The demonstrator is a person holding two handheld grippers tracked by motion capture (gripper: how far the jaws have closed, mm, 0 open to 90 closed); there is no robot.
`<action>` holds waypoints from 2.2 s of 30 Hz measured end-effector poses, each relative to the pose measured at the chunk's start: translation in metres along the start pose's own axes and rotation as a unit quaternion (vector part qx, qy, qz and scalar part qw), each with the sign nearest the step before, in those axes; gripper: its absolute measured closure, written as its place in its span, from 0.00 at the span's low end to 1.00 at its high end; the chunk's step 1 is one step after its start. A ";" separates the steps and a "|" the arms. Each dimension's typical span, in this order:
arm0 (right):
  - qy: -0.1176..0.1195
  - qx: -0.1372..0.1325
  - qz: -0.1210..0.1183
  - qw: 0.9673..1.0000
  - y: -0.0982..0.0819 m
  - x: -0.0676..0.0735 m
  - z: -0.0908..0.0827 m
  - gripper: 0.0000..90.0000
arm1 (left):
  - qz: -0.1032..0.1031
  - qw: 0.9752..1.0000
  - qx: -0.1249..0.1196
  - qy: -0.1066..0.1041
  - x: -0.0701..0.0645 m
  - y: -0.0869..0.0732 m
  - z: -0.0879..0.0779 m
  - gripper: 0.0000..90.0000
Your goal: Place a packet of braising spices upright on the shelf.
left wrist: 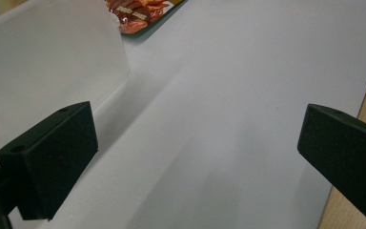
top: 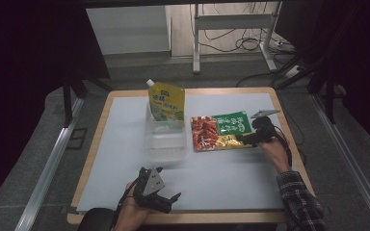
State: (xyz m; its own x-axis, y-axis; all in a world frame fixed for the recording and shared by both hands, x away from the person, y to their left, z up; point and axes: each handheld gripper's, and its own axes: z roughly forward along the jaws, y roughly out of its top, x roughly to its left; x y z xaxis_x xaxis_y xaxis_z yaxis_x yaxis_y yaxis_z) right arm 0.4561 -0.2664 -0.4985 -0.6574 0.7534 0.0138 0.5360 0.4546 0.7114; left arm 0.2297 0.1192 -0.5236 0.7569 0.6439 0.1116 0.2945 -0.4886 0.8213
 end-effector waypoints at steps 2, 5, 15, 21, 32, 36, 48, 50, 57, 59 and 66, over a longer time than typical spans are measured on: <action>0.000 0.007 0.004 1.000 -0.003 -0.002 0.003 0.04 | 0.001 1.000 0.000 0.000 0.000 0.000 0.000 0.00; 0.000 0.014 0.012 1.000 -0.005 -0.003 0.007 0.04 | 0.002 1.000 0.001 0.000 0.000 0.000 0.000 0.00; -0.006 0.042 0.043 0.998 -0.010 -0.005 0.015 0.03 | 0.004 1.000 0.001 -0.002 -0.001 0.000 0.000 0.00; -0.004 0.048 0.045 0.998 -0.011 -0.005 0.018 0.03 | 0.005 1.000 0.002 -0.002 -0.001 0.000 0.000 0.00; 0.042 0.034 0.073 0.996 -0.009 -0.004 0.018 0.03 | 0.006 1.000 0.003 -0.002 -0.001 0.000 0.001 0.00; 0.049 0.026 0.065 0.996 -0.006 0.000 0.016 0.03 | 0.007 1.000 0.003 -0.003 -0.002 0.000 0.001 0.00; 0.061 0.036 0.078 0.994 0.002 0.009 0.021 0.05 | 0.010 1.000 0.004 -0.001 -0.002 0.000 0.001 0.00; 0.058 0.037 0.089 0.994 0.004 0.010 0.021 0.09 | 0.012 1.000 0.004 0.000 -0.002 0.000 0.001 0.00; 0.023 0.017 0.104 0.994 0.010 0.007 0.015 0.52 | 0.013 1.000 0.005 0.000 -0.003 0.000 0.002 0.00; 0.017 0.015 0.106 0.994 0.010 0.005 0.015 0.65 | 0.013 1.000 0.005 0.000 -0.003 0.000 0.002 0.00; 0.017 0.020 0.119 0.993 0.008 -0.002 0.018 0.75 | 0.016 1.000 0.008 0.001 -0.003 0.000 0.002 0.00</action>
State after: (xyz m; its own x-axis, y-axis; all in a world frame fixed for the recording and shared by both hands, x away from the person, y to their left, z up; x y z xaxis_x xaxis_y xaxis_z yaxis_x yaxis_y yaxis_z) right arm 0.4710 -0.2553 -0.5058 -0.5265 0.8259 0.2020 0.6981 0.2843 0.6572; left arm 0.2287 0.1153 -0.5250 0.7649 0.6289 0.1390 0.2790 -0.5181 0.8086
